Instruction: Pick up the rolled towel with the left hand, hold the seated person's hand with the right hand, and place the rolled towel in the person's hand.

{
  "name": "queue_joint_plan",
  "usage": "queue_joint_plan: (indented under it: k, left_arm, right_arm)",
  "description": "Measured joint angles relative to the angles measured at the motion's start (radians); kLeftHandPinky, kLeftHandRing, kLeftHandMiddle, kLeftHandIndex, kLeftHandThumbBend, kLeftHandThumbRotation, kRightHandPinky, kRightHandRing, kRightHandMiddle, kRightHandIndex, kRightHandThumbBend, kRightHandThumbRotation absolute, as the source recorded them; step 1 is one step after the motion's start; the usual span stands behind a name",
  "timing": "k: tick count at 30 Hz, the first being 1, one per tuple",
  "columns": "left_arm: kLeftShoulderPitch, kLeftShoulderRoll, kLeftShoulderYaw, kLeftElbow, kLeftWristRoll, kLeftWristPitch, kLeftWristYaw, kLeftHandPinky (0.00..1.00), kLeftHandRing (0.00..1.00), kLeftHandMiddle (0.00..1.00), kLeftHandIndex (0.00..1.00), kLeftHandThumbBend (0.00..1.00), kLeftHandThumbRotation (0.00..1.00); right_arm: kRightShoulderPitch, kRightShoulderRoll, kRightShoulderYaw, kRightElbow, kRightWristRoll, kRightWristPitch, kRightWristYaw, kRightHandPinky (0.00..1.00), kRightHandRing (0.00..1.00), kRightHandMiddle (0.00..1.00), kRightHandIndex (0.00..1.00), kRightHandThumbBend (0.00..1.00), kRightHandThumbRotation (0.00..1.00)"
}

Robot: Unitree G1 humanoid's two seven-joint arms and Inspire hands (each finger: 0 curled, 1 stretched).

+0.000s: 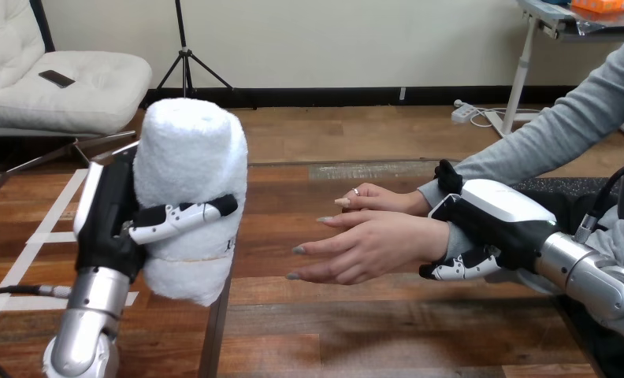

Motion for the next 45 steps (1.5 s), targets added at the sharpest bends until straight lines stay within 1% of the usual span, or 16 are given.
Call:
queue_joint_plan:
  k: [9,18,29,38,45]
  left_arm:
    - [-0.064,-0.006,-0.002,0.1,0.009,0.0,0.012,0.27,0.32,0.38,0.4,0.67,0.0]
    - [-0.121,-0.016,-0.002,0.197,0.012,0.0,0.031,0.28,0.33,0.38,0.4,0.67,0.0]
    - [-0.185,-0.045,-0.001,0.3,0.009,0.005,0.051,0.31,0.34,0.39,0.4,0.65,0.0]
    - [-0.219,-0.075,-0.002,0.352,0.016,0.005,0.079,0.33,0.35,0.4,0.41,0.63,0.0]
    - [-0.241,-0.095,-0.002,0.376,0.027,0.005,0.093,0.33,0.35,0.41,0.41,0.63,0.0]
  right_arm:
    - [0.003,0.0,0.0,-0.003,0.001,-0.002,0.001,0.19,0.23,0.29,0.29,0.5,0.22]
    - [0.006,-0.002,0.0,-0.007,0.001,-0.003,0.007,0.2,0.24,0.29,0.3,0.5,0.21]
    - [0.021,-0.011,0.0,-0.03,0.006,-0.003,0.021,0.21,0.25,0.3,0.31,0.5,0.21]
    - [0.032,-0.015,-0.002,-0.046,0.026,-0.003,0.032,0.2,0.24,0.29,0.3,0.5,0.21]
    - [0.039,-0.017,-0.011,-0.065,0.027,-0.003,0.04,0.19,0.22,0.28,0.28,0.5,0.2]
